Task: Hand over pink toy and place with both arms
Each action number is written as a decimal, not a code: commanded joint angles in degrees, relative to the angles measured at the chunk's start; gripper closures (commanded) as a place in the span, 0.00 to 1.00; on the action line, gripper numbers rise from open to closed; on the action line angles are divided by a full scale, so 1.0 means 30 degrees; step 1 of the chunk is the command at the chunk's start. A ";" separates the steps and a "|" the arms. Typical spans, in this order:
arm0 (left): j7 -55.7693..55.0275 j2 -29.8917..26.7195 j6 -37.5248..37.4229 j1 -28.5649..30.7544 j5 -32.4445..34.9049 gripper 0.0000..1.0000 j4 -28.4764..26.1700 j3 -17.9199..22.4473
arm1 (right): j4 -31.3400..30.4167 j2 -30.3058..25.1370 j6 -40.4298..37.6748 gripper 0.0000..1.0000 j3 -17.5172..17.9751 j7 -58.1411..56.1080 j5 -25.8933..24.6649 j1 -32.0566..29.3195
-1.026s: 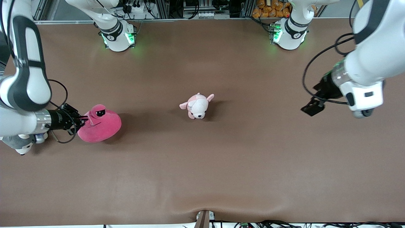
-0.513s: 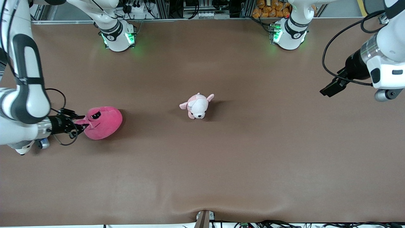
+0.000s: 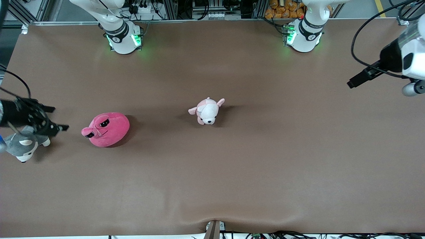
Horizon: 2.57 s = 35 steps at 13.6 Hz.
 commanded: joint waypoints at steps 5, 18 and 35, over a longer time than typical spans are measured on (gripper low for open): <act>0.3714 -0.1226 -0.0844 0.0611 0.0016 0.00 -0.0567 -0.0174 | 0.0019 -0.4573 -0.1967 0.00 0.0221 -0.7740 -0.3076 0.0917; 0.6589 -0.1549 -0.0525 0.1344 0.0220 0.00 -0.0831 -0.0204 | -0.7602 -0.9183 0.1017 0.00 -0.0013 -1.1329 -0.4374 0.1391; 0.7347 -0.1754 0.0415 -0.3255 0.0220 0.00 -0.1739 0.4425 | -0.7278 -0.9065 0.1075 0.00 0.0045 -1.1242 -0.5224 0.1331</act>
